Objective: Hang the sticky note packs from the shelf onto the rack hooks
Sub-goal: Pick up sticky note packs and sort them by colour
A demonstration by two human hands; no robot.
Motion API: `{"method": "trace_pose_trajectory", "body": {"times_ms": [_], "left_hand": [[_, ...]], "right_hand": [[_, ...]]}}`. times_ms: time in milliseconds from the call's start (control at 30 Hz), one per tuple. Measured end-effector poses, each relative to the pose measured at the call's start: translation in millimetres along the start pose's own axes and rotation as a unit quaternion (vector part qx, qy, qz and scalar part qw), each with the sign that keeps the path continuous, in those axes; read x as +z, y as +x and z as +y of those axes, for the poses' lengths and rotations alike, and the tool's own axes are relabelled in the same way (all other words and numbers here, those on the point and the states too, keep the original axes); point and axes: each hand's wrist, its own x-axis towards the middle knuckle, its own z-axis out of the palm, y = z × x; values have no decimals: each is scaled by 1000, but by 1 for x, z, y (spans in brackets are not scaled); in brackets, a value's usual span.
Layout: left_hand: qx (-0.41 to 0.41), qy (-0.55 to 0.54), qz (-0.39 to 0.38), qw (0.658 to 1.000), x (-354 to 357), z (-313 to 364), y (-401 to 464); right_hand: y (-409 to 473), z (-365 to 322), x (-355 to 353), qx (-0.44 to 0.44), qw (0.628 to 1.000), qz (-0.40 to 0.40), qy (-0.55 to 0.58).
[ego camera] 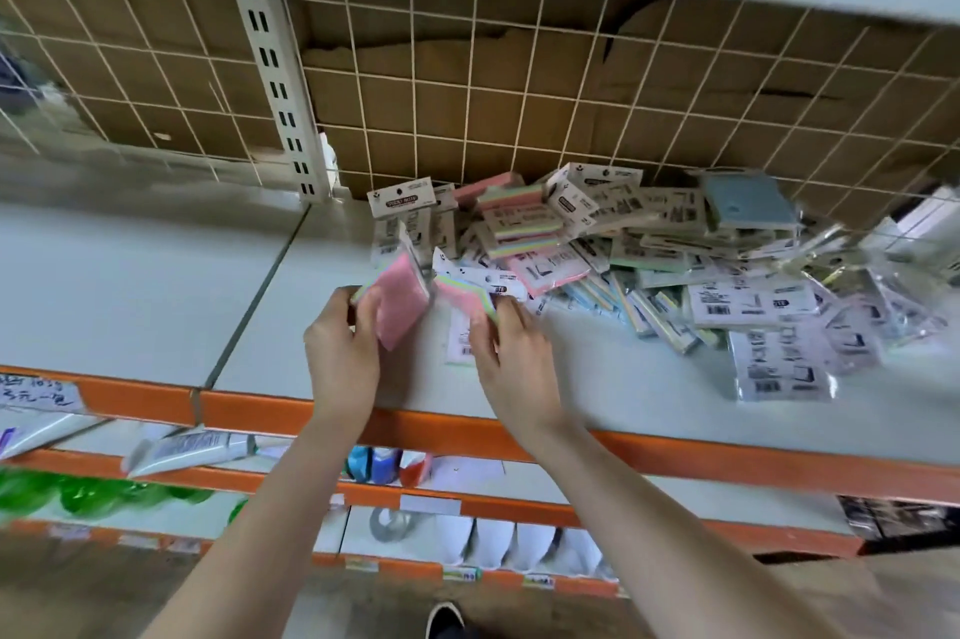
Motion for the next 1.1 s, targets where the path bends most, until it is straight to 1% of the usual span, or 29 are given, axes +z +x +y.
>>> {"method": "trace_pose_trajectory", "body": {"times_ms": [100, 200, 267, 367, 467, 533, 567, 633, 667, 733, 800, 867, 967, 1067, 1100], "left_hand": [[-88, -59, 14, 994, -2, 2, 3], [-181, -138, 41, 973, -1, 15, -5], [-206, -185, 34, 960, 1, 32, -14], [-219, -301, 5, 928, 10, 72, -31], [-222, -373, -47, 900, 25, 118, -57], [-225, -417, -110, 874, 37, 149, -79], [-231, -438, -150, 856, 44, 164, -91], [-252, -471, -238, 811, 60, 194, -120], [-259, -476, -283, 791, 68, 207, -137], [-261, -466, -359, 766, 86, 235, -174], [-261, -448, -405, 753, 103, 260, -208], [-256, -434, -445, 741, 118, 282, -240], [-255, -413, -519, 704, 134, 312, -289], [-254, -373, -588, 671, 149, 347, -338], [-246, -358, -610, 662, 154, 361, -355]], "right_hand": [[-5, 8, -10, 84, 988, -16, 128], [-11, 18, -33, 165, 960, 0, 224], [-12, 26, -56, 221, 933, 5, 285], [-12, 40, -101, 287, 891, 21, 351], [-18, 54, -149, 337, 818, 88, 458], [-28, 65, -184, 341, 772, 131, 520], [-36, 70, -202, 338, 755, 144, 543], [-54, 86, -239, 330, 732, 153, 576], [-65, 94, -256, 322, 731, 149, 583], [-89, 110, -291, 309, 750, 141, 569], [-116, 126, -325, 305, 774, 143, 537], [-146, 144, -357, 300, 786, 149, 519], [-192, 164, -402, 335, 802, 153, 470], [-237, 178, -441, 372, 839, 158, 365], [-251, 182, -453, 385, 841, 174, 338]]}}
